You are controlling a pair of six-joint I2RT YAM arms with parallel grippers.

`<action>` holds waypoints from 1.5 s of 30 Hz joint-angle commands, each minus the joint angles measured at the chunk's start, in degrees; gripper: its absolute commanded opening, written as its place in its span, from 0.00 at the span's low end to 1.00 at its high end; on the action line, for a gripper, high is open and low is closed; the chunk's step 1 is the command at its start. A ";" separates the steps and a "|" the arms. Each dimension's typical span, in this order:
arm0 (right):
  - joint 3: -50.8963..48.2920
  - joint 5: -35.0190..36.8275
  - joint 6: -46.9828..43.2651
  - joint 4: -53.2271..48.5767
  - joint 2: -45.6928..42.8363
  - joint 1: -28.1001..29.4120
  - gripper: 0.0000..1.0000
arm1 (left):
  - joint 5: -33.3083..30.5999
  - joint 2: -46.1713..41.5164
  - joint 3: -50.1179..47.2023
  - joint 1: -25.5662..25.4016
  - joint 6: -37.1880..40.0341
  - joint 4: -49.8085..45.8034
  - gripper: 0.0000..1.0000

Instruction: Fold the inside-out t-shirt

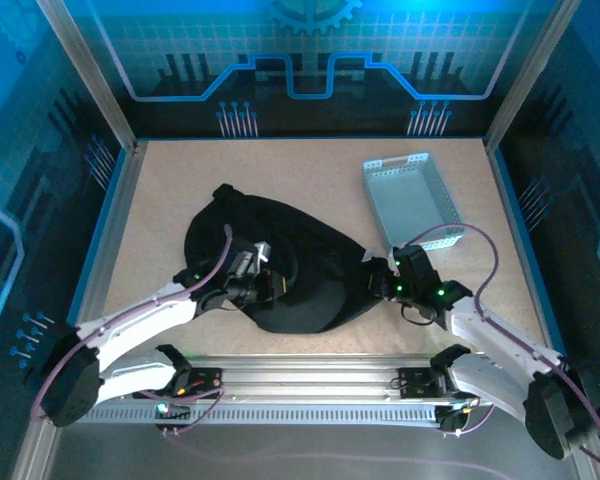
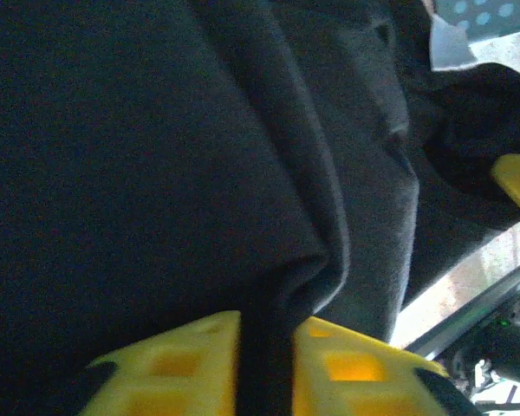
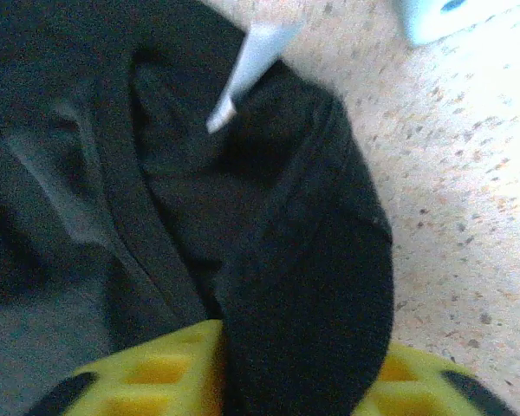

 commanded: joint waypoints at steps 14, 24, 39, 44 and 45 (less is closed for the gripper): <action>22.90 7.49 -6.55 -6.74 19.23 14.43 0.71 | -4.21 7.35 8.84 0.62 -2.97 0.91 0.70; 29.51 -0.54 -4.77 0.59 37.53 18.64 0.65 | -6.48 18.11 12.20 -0.65 -1.08 -0.77 0.55; 31.59 -2.06 -7.21 1.49 41.40 19.85 0.03 | -5.32 11.80 1.54 4.42 -6.05 8.35 0.00; 33.89 1.67 -11.28 -1.43 34.41 18.96 0.00 | -2.53 8.55 1.24 11.05 -5.54 9.59 0.00; 34.43 2.84 -12.44 -2.09 32.62 18.87 0.00 | -2.29 7.42 1.69 12.68 -5.36 9.49 0.00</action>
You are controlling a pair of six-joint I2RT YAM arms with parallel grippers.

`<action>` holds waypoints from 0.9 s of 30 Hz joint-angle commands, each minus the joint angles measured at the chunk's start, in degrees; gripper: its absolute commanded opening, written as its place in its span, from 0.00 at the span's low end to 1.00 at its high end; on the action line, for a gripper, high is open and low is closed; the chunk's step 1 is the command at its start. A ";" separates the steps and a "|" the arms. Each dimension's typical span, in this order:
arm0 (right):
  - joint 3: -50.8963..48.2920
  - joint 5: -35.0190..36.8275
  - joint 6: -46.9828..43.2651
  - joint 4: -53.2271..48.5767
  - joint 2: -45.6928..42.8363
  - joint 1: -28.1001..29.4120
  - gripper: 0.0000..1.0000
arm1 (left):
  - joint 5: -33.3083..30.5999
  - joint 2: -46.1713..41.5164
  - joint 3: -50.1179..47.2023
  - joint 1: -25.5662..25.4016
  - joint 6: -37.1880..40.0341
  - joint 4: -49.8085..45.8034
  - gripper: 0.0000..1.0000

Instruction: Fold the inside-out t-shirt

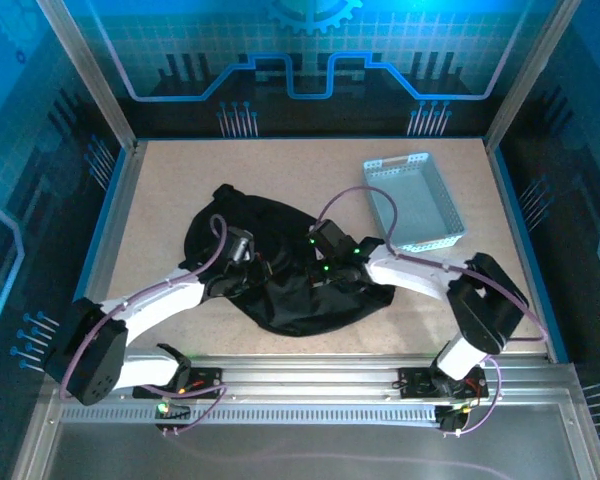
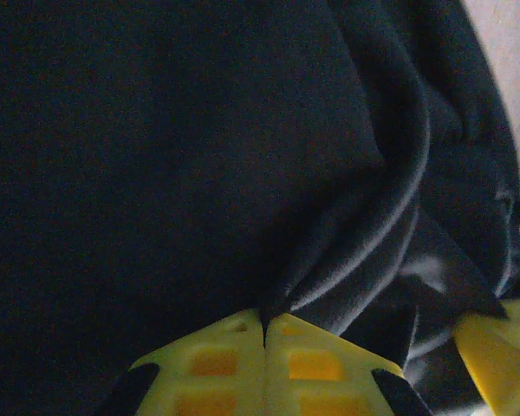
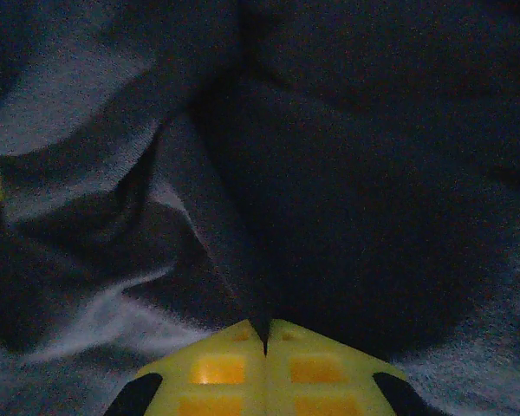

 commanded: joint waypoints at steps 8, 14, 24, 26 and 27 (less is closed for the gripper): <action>-5.54 11.02 -8.25 -2.47 -27.75 -0.43 0.00 | -0.31 -15.19 -2.78 9.81 -3.76 3.97 0.00; -24.99 7.73 3.97 -2.22 -32.57 4.83 0.00 | 6.30 -12.01 -11.61 4.08 -6.63 4.66 0.00; -17.08 11.34 3.84 -11.26 -29.62 5.48 0.52 | 2.96 -16.86 -16.36 -0.60 -6.76 -3.44 0.00; -14.02 10.06 2.99 -11.04 -28.11 4.90 0.58 | 3.36 -18.00 -17.29 -1.02 -7.14 -2.31 0.00; -12.31 9.30 2.79 -11.06 -26.34 4.83 0.61 | 3.88 -18.41 -17.88 -1.26 -7.49 -1.50 0.00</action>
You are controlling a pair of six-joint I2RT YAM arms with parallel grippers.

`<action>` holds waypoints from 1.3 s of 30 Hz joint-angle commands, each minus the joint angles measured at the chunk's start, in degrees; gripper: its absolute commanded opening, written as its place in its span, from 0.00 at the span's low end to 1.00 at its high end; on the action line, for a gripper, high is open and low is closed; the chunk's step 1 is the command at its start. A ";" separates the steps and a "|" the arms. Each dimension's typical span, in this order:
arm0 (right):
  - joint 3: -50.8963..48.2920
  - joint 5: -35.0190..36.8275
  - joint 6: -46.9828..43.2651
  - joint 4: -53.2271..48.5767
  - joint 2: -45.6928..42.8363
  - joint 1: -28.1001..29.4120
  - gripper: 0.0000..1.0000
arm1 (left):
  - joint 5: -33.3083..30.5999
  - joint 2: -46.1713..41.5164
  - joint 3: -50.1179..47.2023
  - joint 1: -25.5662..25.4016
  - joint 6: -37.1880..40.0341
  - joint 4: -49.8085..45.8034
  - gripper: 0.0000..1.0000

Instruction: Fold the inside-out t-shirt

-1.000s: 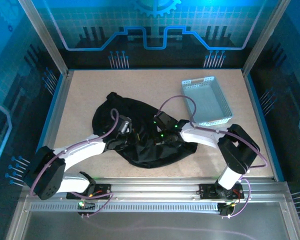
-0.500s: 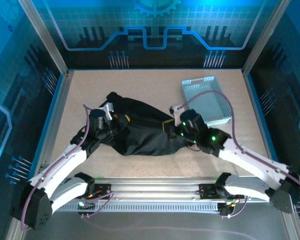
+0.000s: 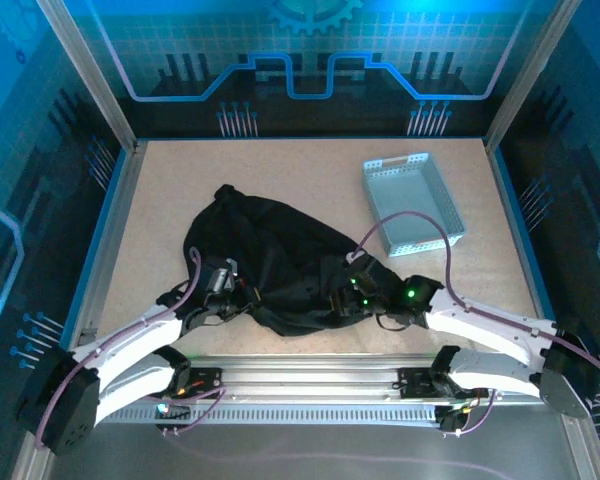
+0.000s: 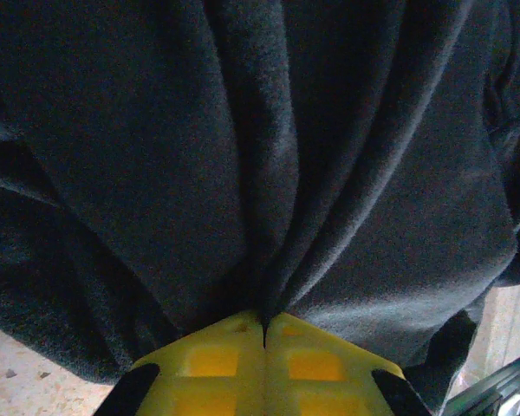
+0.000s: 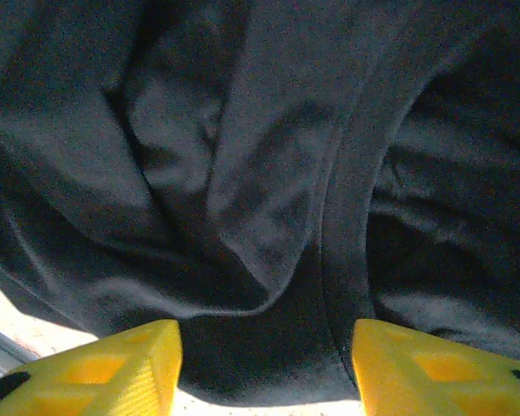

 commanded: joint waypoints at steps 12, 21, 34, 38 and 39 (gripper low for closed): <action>15.84 0.57 2.78 -0.23 25.17 -8.08 0.60 | -5.26 -8.70 -5.69 -2.68 -3.54 -6.69 0.00; 19.02 -4.10 2.32 3.64 31.67 -8.32 0.18 | -5.65 -8.63 -5.62 -2.52 -3.63 -4.21 0.00; 27.74 -8.96 -8.65 2.79 3.54 -20.05 0.00 | -6.38 -21.74 9.45 11.66 11.83 -2.20 0.00; 25.41 -11.06 -7.55 4.79 -0.04 -20.38 0.00 | -2.62 -26.48 5.50 11.63 10.09 2.74 0.00; 24.10 -10.76 -7.18 4.63 -0.33 -20.33 0.00 | -1.15 -26.61 4.22 11.58 9.14 3.10 0.00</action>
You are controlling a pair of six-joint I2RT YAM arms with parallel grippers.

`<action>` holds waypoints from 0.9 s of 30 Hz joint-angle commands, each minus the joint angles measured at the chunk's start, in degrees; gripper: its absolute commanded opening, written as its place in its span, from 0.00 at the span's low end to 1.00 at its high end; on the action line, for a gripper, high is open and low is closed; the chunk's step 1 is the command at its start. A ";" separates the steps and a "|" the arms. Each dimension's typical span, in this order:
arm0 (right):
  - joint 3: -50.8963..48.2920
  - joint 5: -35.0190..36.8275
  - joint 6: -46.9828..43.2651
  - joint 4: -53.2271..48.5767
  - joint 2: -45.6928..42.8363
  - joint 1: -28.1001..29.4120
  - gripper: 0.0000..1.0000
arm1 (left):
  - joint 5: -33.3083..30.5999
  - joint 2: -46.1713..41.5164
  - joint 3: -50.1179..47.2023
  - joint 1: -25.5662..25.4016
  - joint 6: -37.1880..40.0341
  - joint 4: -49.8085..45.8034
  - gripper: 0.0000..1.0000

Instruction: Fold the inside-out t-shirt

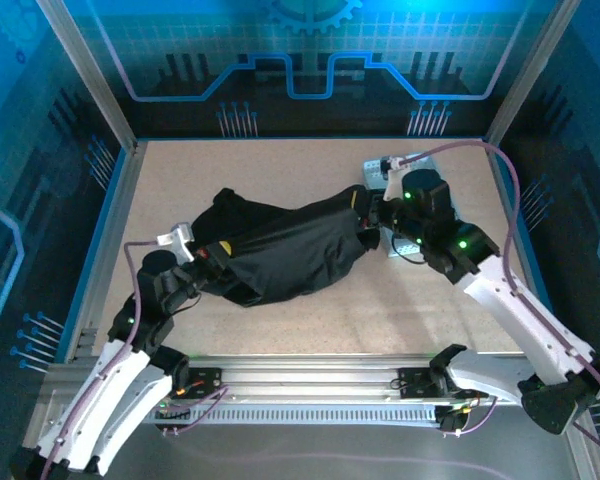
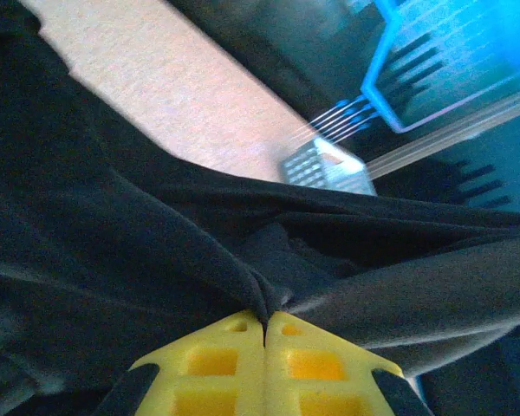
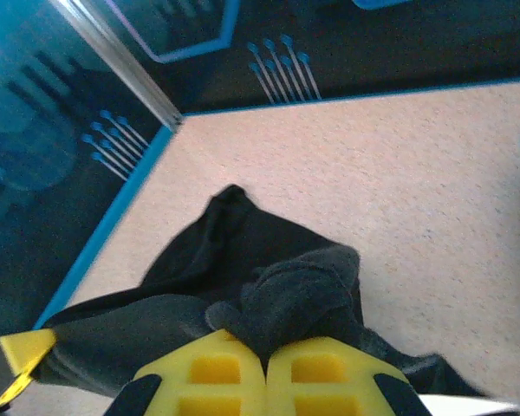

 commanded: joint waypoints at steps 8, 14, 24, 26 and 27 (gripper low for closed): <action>-26.59 -1.28 7.59 -0.48 -2.94 -3.36 0.00 | 12.98 2.71 -15.85 -8.78 -8.55 -4.24 0.21; -35.34 -3.05 12.63 -6.79 -8.43 -3.29 0.00 | 6.86 1.81 -7.21 -13.57 -6.45 -22.84 0.47; -42.94 -2.90 19.49 -9.15 -10.02 -0.81 0.00 | -1.99 37.31 20.74 -14.83 3.31 -21.19 0.67; -42.81 -2.83 19.45 -8.17 -9.66 -0.72 0.00 | -6.26 45.69 28.76 -17.33 6.35 -24.36 0.68; -42.72 -2.87 19.36 -7.85 -9.26 -0.65 0.00 | -7.32 48.87 32.96 -18.01 7.39 -26.13 0.69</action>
